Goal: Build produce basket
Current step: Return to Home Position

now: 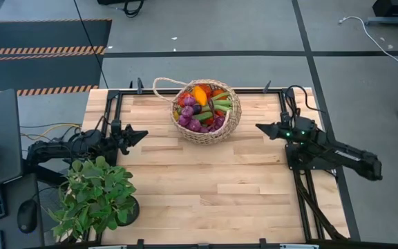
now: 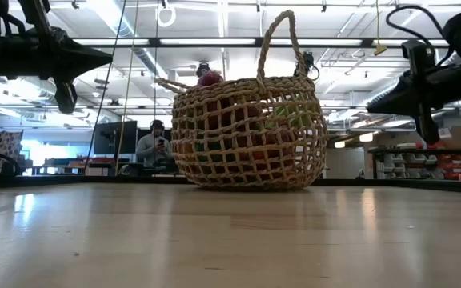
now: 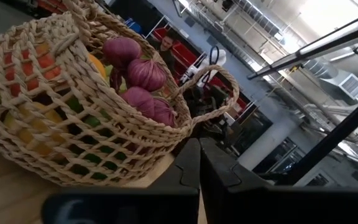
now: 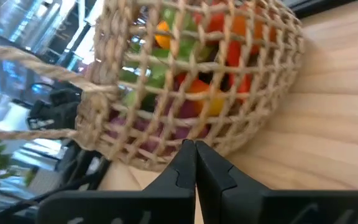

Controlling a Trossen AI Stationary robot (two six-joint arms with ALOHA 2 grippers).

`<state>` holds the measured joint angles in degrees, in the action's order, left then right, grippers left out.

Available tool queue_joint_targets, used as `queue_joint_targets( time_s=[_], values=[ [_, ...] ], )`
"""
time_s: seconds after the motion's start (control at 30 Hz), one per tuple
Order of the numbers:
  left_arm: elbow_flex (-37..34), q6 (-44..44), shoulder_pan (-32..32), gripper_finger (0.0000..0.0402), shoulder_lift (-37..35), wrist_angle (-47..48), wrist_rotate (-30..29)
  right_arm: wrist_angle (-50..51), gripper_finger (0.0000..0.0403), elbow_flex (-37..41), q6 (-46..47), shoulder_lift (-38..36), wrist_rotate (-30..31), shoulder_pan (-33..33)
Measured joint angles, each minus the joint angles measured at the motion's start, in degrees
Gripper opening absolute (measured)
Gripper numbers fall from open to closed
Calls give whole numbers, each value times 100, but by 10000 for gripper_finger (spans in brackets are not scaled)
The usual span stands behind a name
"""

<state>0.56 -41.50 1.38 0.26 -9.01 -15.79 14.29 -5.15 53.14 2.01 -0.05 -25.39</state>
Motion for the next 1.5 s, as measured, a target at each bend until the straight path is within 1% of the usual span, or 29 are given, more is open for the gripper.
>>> queue_joint_targets(
  time_s=[0.1,0.2,0.23,0.3,0.37,0.43,0.5,0.53,0.6,0.67,0.7,0.8,0.87,0.97,1.07,1.2,1.3,1.33,1.43,1.5],
  values=[
    [0,56,-1,5,8,48,2,-17,3,7,-12,40,436,508],
    [-2,64,-1,5,10,89,10,-14,3,7,114,77,515,1081],
    [-2,68,-1,4,8,135,10,-14,3,7,98,104,637,1273],
    [-2,70,-1,5,10,246,10,-34,4,7,-175,157,1089,1549],
    [-2,79,-1,10,10,366,8,-49,6,7,-774,212,1437,1714],
    [-2,79,-1,16,10,394,8,-47,10,7,-1569,279,1439,1799],
    [-2,81,-1,20,10,491,11,-36,14,7,-2271,349,1248,1835],
    [-1,81,-1,22,10,529,16,-34,15,7,-2495,387,1136,1843],
    [4,210,-1,23,16,579,21,-30,16,7,-2626,466,1068,1840],
    [4,872,-1,20,85,594,20,-32,15,7,-2794,553,1087,1840],
    [4,1337,0,18,89,601,22,-36,13,7,-2908,591,1097,1840],
    [4,3058,6,11,138,625,18,-70,9,7,-3135,663,1092,1840],
    [4,4037,6,9,121,608,17,-104,8,9,-3310,689,1004,1840],
    [3,4956,6,12,125,566,13,-9,12,3,-3914,785,916,1842],
    [2,5295,6,22,124,551,6,-7,20,3,-4078,880,891,1843],
    [0,5248,6,32,124,537,2,-119,23,3,-4096,966,801,1843],
    [0,5244,6,34,124,533,2,-302,23,3,-4308,967,789,1843],
    [0,5244,6,33,124,531,0,-315,23,3,-4420,967,813,1843],
    [0,5242,6,29,124,529,0,-307,24,3,-4505,1002,1155,1841],
    [-2,5242,6,25,124,526,0,-235,24,5,-4468,1006,1197,1840]
  ],
)
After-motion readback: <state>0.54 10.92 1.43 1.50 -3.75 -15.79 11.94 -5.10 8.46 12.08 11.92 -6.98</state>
